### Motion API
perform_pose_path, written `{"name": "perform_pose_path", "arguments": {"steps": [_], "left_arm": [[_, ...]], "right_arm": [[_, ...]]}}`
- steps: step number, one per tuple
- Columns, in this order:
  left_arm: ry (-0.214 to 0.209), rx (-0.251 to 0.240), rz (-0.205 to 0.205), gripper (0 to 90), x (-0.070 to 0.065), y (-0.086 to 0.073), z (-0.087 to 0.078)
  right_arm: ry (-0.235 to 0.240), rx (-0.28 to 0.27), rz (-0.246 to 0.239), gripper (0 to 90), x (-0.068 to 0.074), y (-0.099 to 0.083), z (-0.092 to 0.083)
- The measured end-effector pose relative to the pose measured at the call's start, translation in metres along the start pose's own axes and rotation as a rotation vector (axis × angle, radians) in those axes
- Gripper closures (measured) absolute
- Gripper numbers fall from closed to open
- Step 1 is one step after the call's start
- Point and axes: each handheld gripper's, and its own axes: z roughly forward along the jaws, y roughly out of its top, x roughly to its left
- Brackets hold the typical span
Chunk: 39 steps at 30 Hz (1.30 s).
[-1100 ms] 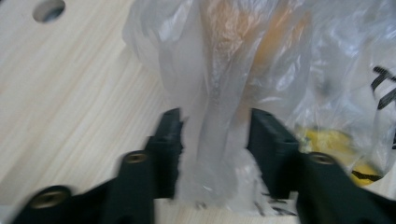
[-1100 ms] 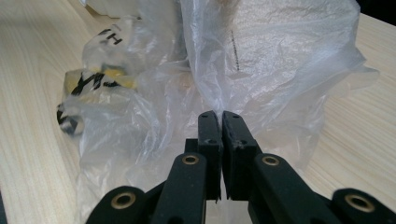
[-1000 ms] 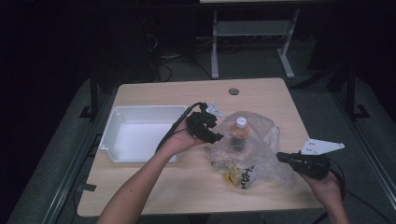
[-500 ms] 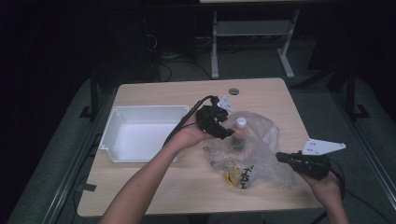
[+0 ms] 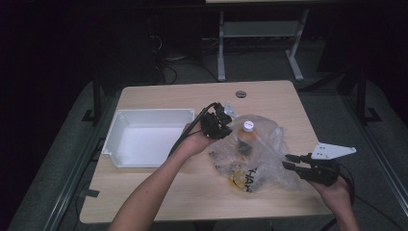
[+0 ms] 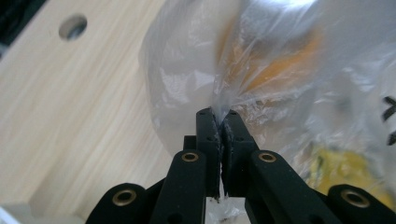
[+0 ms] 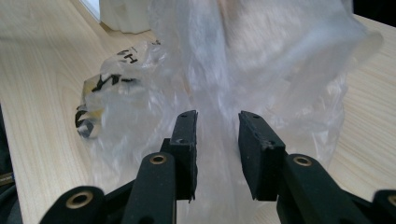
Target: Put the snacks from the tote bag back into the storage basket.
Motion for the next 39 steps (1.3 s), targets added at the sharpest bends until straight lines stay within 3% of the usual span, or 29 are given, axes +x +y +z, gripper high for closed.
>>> {"name": "perform_pose_path", "arguments": {"steps": [12, 16, 21, 29, 32, 39], "left_arm": [[-0.014, 0.065, -0.04, 87.9, -0.002, -0.017, 0.021], [-0.025, 0.068, -0.046, 85.7, -0.003, -0.021, 0.021], [-0.064, 0.021, -0.047, 66.6, -0.001, -0.022, 0.008], [-0.091, -0.044, 0.001, 45.3, -0.001, -0.012, -0.024], [-0.086, -0.057, 0.013, 40.0, -0.002, -0.007, -0.03], [-0.09, -0.093, 0.062, 38.4, -0.009, 0.018, -0.038]], "right_arm": [[-0.003, -0.001, 0.001, 67.2, 0.0, -0.001, -0.002], [0.001, 0.0, -0.011, 76.7, 0.0, -0.001, -0.002], [0.01, 0.0, -0.018, 87.4, 0.001, 0.001, -0.004], [0.015, -0.002, -0.02, 88.6, 0.003, 0.002, -0.003], [0.016, -0.003, -0.018, 88.6, 0.003, 0.002, -0.003], [0.024, -0.003, -0.02, 88.8, 0.003, 0.003, -0.002]]}}
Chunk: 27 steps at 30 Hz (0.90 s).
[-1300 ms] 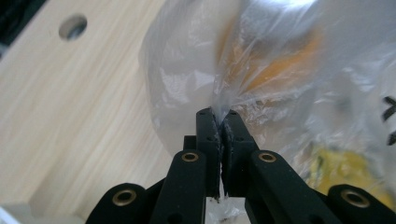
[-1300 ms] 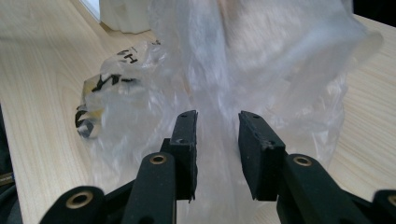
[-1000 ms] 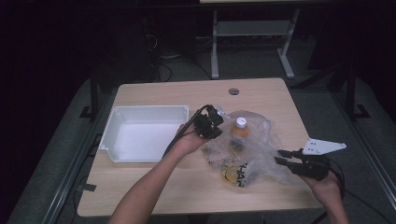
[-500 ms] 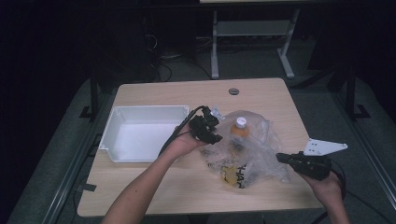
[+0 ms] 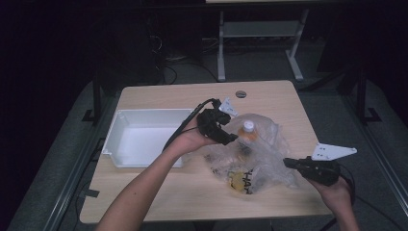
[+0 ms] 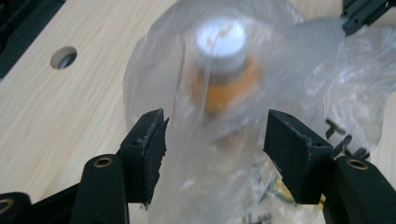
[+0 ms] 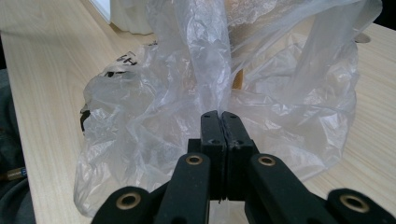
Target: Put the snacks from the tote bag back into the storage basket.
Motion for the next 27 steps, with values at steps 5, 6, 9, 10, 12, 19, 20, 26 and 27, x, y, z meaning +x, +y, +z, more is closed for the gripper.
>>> {"name": "perform_pose_path", "arguments": {"steps": [5, 6, 9, 10, 12, 19, 20, 26, 27], "left_arm": [[0.004, 0.017, 0.024, 39.1, 0.001, 0.01, 0.006], [0.014, 0.027, 0.036, 38.8, 0.003, 0.011, 0.009], [0.016, 0.038, -0.001, 37.2, 0.011, 0.011, 0.017], [0.01, 0.037, -0.007, 39.8, 0.013, 0.011, 0.02], [-0.02, 0.038, -0.004, 44.5, 0.014, 0.011, 0.024], [0.022, 0.054, 0.01, 88.7, 0.016, 0.007, 0.027], [0.029, 0.051, 0.002, 88.7, 0.016, 0.004, 0.028], [0.05, 0.096, -0.037, 89.7, 0.018, -0.015, 0.038], [0.049, 0.103, -0.041, 89.8, 0.019, -0.018, 0.039]], "right_arm": [[0.006, -0.002, -0.006, 88.9, 0.0, 0.001, 0.0], [0.008, -0.003, -0.006, 88.9, 0.001, 0.001, 0.0], [0.011, -0.006, -0.006, 88.9, 0.001, 0.001, 0.0], [0.011, -0.009, -0.009, 88.9, 0.002, 0.001, -0.001], [0.012, -0.011, -0.009, 88.9, 0.002, 0.001, -0.001], [0.02, -0.022, 0.004, 84.1, 0.0, -0.001, -0.002], [0.02, -0.022, 0.004, 84.1, 0.0, -0.001, -0.002], [0.021, -0.025, 0.003, 80.4, 0.001, 0.0, 0.0], [0.022, -0.024, 0.004, 80.3, 0.001, 0.0, 0.0]]}}
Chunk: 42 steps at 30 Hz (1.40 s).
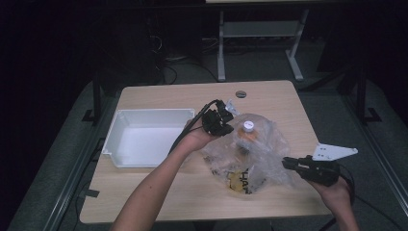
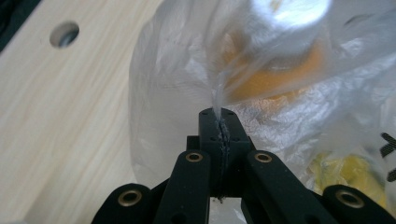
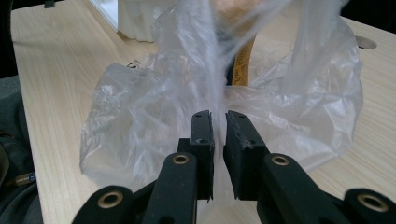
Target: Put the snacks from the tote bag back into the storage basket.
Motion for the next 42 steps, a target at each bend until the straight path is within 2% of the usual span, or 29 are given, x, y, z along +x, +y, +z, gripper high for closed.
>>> {"name": "perform_pose_path", "arguments": {"steps": [4, 13, 18, 19, 21, 22, 24, 27, 29, 31, 35, 42], "left_arm": [[-0.003, 0.015, -0.02, 89.8, 0.001, -0.007, 0.007], [-0.018, 0.075, -0.037, 89.9, 0.0, -0.018, 0.023], [-0.019, 0.073, -0.037, 89.8, -0.002, -0.02, 0.024], [-0.023, 0.077, -0.034, 88.3, -0.001, -0.02, 0.022], [-0.023, 0.071, -0.045, 86.4, 0.0, -0.021, 0.019], [-0.012, 0.064, -0.052, 76.9, 0.001, -0.022, 0.014], [-0.014, 0.055, -0.051, 75.4, 0.003, -0.023, 0.011], [-0.023, 0.03, -0.058, 65.4, 0.005, -0.024, -0.001], [-0.018, 0.015, -0.049, 62.6, 0.006, -0.023, -0.009], [-0.019, 0.007, -0.053, 61.7, 0.006, -0.023, -0.017], [-0.014, -0.007, -0.036, 58.8, 0.006, -0.023, -0.029], [-0.04, -0.038, -0.006, 56.8, -0.001, -0.021, -0.039]], "right_arm": [[0.0, -0.002, 0.0, 80.2, 0.001, 0.0, 0.0], [0.003, -0.007, -0.004, 79.2, 0.001, 0.0, -0.001], [0.012, -0.005, -0.003, 81.8, 0.001, 0.0, -0.001], [0.019, -0.002, -0.008, 85.1, 0.001, 0.0, -0.001], [0.023, -0.003, -0.01, 86.3, 0.002, 0.001, -0.001], [0.029, -0.003, -0.01, 87.4, 0.002, 0.001, -0.001], [0.029, -0.004, -0.009, 87.5, 0.002, 0.001, -0.001], [0.033, -0.004, -0.007, 88.6, 0.002, 0.001, -0.001], [0.035, -0.006, -0.008, 88.6, 0.002, 0.001, -0.001], [0.035, -0.007, -0.009, 88.7, 0.002, 0.001, 0.0], [0.039, -0.014, -0.009, 88.7, 0.002, 0.002, 0.0], [0.041, -0.03, -0.006, 88.8, 0.003, 0.003, -0.001]]}}
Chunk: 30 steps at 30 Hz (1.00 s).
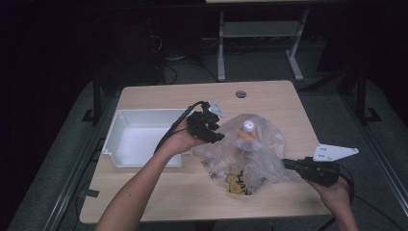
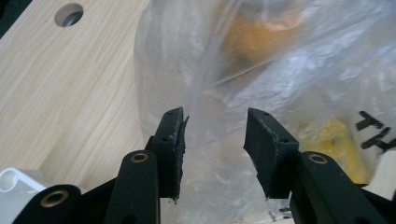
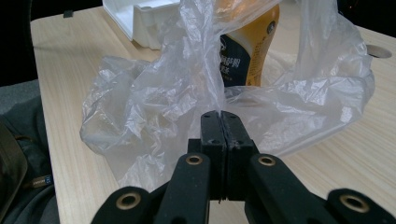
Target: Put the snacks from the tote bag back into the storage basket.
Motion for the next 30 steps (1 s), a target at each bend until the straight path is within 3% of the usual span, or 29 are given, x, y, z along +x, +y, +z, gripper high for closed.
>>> {"name": "perform_pose_path", "arguments": {"steps": [12, 15, 21, 30], "left_arm": [[-0.077, -0.062, 0.071, 53.7, -0.022, 0.012, -0.004], [-0.105, -0.088, 0.072, 52.1, -0.026, 0.016, -0.005], [-0.127, -0.095, 0.127, 51.0, -0.036, 0.027, -0.007], [-0.132, -0.118, 0.157, 46.6, -0.046, 0.045, -0.008]], "right_arm": [[0.005, -0.024, -0.018, 88.8, 0.006, 0.009, 0.003], [0.005, -0.03, -0.02, 88.8, 0.007, 0.013, 0.006], [0.009, -0.04, -0.033, 88.9, 0.008, 0.018, 0.01], [0.022, -0.039, -0.04, 89.0, 0.01, 0.024, 0.017]]}}
